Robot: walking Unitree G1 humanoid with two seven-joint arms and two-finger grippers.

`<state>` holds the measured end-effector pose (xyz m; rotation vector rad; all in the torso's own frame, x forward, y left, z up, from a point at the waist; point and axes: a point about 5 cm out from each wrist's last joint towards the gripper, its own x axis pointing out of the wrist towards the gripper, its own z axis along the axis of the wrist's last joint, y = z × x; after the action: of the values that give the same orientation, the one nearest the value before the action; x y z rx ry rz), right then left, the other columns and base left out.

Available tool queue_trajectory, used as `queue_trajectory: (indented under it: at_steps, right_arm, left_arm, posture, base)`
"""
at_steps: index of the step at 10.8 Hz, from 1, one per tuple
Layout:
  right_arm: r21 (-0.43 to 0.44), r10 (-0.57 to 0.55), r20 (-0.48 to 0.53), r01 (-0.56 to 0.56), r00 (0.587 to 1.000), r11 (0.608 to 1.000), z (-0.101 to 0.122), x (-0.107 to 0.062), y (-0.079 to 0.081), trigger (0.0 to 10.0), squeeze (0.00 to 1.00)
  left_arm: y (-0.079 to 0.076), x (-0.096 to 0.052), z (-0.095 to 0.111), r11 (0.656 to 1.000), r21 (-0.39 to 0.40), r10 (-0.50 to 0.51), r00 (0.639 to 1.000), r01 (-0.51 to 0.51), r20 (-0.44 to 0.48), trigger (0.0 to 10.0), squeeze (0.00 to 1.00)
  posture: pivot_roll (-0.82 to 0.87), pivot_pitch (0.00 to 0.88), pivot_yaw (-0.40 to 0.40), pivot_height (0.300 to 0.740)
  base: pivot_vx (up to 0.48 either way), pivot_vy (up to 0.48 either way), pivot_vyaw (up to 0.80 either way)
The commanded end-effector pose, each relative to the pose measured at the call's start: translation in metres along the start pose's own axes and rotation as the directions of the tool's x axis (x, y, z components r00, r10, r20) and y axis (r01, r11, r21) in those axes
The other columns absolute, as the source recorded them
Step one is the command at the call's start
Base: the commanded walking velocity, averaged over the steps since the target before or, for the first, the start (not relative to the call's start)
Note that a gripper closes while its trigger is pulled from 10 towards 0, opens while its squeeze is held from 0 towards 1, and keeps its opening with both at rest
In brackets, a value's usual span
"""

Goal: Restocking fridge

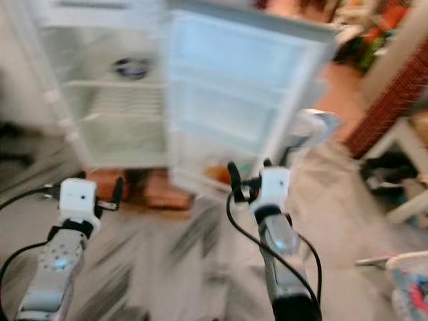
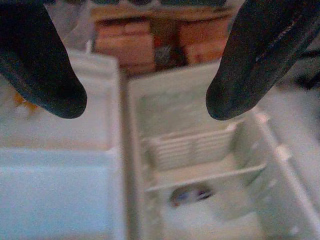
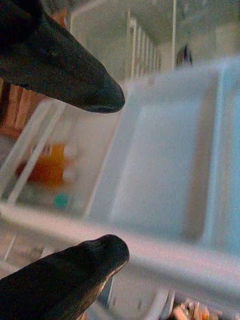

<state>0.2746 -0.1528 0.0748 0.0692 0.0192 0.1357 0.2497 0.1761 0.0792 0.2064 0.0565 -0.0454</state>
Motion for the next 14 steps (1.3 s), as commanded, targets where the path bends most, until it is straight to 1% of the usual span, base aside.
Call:
queue_trajectory:
  at_steps: [1, 3, 6, 7, 8, 9, 10, 11, 12, 13, 14]
  right_arm:
    - [0.000, -0.027, 0.027, 0.027, 0.999, 1.000, 0.006, 0.000, -0.008, 10.0, 0.00]
    - [0.004, -0.025, 0.017, 0.025, 1.000, 1.000, 0.001, -0.005, -0.004, 10.0, 0.00]
    - [0.002, -0.036, 0.015, 0.036, 0.999, 0.999, 0.001, -0.005, -0.007, 10.0, 0.00]
    - [-0.024, -0.044, 0.019, 0.044, 0.999, 0.999, 0.003, -0.003, -0.010, 10.0, 0.00]
    - [-0.028, -0.045, 0.016, 0.046, 0.999, 0.999, 0.003, 0.000, -0.012, 10.0, 0.00]
    - [-0.031, -0.043, 0.016, 0.043, 0.999, 0.999, 0.005, 0.006, -0.012, 10.0, 0.00]
    - [-0.016, -0.038, 0.031, 0.038, 0.999, 0.999, 0.010, 0.010, -0.008, 10.0, 0.00]
    - [-0.016, -0.060, 0.030, 0.060, 0.998, 0.998, 0.010, 0.012, -0.009, 10.0, 0.00]
    - [-0.018, -0.112, -0.029, 0.111, 0.993, 0.994, -0.002, 0.010, -0.013, 10.0, 0.00]
    - [-0.001, -0.130, -0.039, 0.130, 0.991, 0.991, -0.005, 0.009, -0.014, 10.0, 0.00]
    - [0.019, -0.149, -0.047, 0.150, 0.988, 0.988, -0.010, 0.005, -0.012, 10.0, 0.00]
  left_arm:
    - [-0.006, 0.000, 0.000, 1.000, -0.004, -0.025, 1.000, 0.025, -0.001, 10.0, 0.00]
    - [-0.004, 0.001, -0.002, 1.000, 0.000, -0.020, 1.000, 0.020, -0.005, 10.0, 0.00]
    - [-0.003, 0.002, -0.003, 1.000, 0.006, -0.015, 1.000, 0.015, -0.008, 10.0, 0.00]
    - [-0.002, 0.001, -0.005, 1.000, 0.005, -0.003, 1.000, 0.003, -0.011, 10.0, 0.00]
    - [-0.004, -0.001, -0.015, 1.000, 0.028, 0.012, 0.998, -0.010, -0.061, 10.0, 0.00]
    - [-0.001, -0.003, -0.024, 0.998, 0.053, 0.024, 0.995, -0.019, -0.101, 10.0, 0.00]
    - [0.006, -0.007, -0.027, 1.000, 0.019, 0.020, 0.993, -0.018, -0.113, 10.0, 0.00]
    - [0.010, -0.011, -0.030, 0.999, -0.046, 0.014, 0.992, -0.020, -0.123, 10.0, 0.00]
    - [-0.004, -0.012, -0.040, 0.998, -0.031, -0.059, 0.981, 0.055, -0.185, 10.0, 0.00]
    - [-0.011, -0.010, -0.040, 0.995, 0.004, -0.094, 0.980, 0.096, -0.174, 10.0, 0.00]
    - [-0.023, -0.005, -0.036, 0.987, 0.056, -0.144, 0.978, 0.154, -0.153, 10.0, 0.00]
  posture:
    - [0.16, 0.051, -0.070, 0.740]
    - [0.16, 0.051, -0.069, 0.740]
    - [0.16, 0.052, -0.066, 0.740]
    - [0.16, 0.054, -0.069, 0.740]
    - [0.18, 0.059, -0.073, 0.740]
    - [0.19, 0.070, -0.067, 0.740]
    - [0.20, 0.079, -0.059, 0.740]
    - [0.18, 0.076, -0.036, 0.740]
    - [0.16, 0.063, -0.007, 0.740]
    - [0.15, 0.063, 0.001, 0.740]
    - [0.13, 0.060, 0.021, 0.740]
  base:
    - [0.349, -0.296, 0.00]
    - [0.319, -0.283, 0.00]
    - [0.321, -0.280, 0.00]
    - [0.000, 0.000, 0.00]
    - [0.000, 0.000, 0.00]
    - [0.000, 0.000, 0.00]
    - [0.000, 0.000, 0.00]
    - [0.000, 0.000, 0.00]
    - [0.000, 0.000, 0.00]
    - [0.000, 0.000, 0.00]
    - [0.000, 0.000, 0.00]
